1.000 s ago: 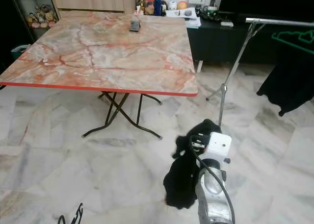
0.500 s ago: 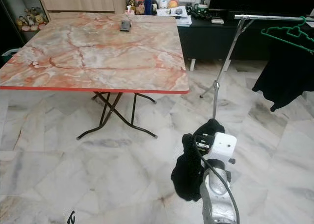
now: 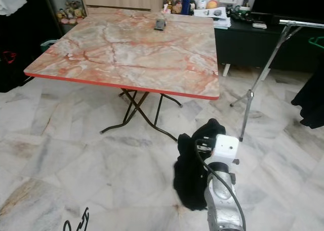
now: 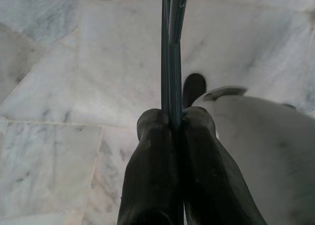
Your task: Hang hanger
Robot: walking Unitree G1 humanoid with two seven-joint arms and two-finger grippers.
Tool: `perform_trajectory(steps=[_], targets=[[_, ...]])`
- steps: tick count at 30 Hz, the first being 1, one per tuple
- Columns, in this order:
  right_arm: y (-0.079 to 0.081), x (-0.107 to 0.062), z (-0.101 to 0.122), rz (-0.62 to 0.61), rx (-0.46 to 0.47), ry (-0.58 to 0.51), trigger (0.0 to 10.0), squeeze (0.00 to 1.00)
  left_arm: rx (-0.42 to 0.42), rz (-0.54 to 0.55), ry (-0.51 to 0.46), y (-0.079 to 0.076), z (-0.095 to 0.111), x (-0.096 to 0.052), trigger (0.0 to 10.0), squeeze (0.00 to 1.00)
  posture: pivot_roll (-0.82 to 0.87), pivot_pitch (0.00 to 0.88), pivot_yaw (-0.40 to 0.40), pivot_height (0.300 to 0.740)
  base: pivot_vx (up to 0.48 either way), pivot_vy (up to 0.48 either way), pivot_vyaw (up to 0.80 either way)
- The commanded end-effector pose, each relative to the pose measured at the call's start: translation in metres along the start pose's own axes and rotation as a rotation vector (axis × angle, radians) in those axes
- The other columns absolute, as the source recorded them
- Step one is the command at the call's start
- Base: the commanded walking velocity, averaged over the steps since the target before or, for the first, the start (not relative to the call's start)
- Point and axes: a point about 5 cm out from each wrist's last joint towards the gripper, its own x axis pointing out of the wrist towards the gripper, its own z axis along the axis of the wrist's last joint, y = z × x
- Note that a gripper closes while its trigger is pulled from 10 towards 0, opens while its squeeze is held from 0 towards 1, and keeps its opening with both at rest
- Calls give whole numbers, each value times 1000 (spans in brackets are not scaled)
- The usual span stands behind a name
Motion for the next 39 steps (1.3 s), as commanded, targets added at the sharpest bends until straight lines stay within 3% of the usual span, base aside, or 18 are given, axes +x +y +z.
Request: perform_trajectory(steps=[1,7,16,19,23,34,39], targets=[[-1,1,4,-2,-4,-28,10000,0,8,-15,58,-7,-14,-2,10000,0,62,128,-44,740,0,0,0],[-1,1,4,0,-6,-29,10000,0,4,-12,57,-5,-12,-2,10000,0,62,128,-44,740,82,0,0],[0,1,5,8,-14,-32,10000,0,-4,32,54,37,-12,-6,10000,0,63,131,-45,740,279,0,0],[1,1,5,12,-20,-33,10000,0,-5,36,54,41,-13,-7,10000,0,63,131,-45,740,312,0,0],[3,1,8,31,-36,-51,10000,0,-6,35,55,42,-13,-7,10000,0,63,131,-45,740,322,0,319],[4,2,9,32,-31,-55,10000,0,-6,-7,64,3,-18,-4,10000,0,63,131,-49,740,328,0,262],[4,4,14,27,-31,-75,10000,0,-12,8,76,17,-26,-8,10000,0,64,128,-52,740,329,0,0]])
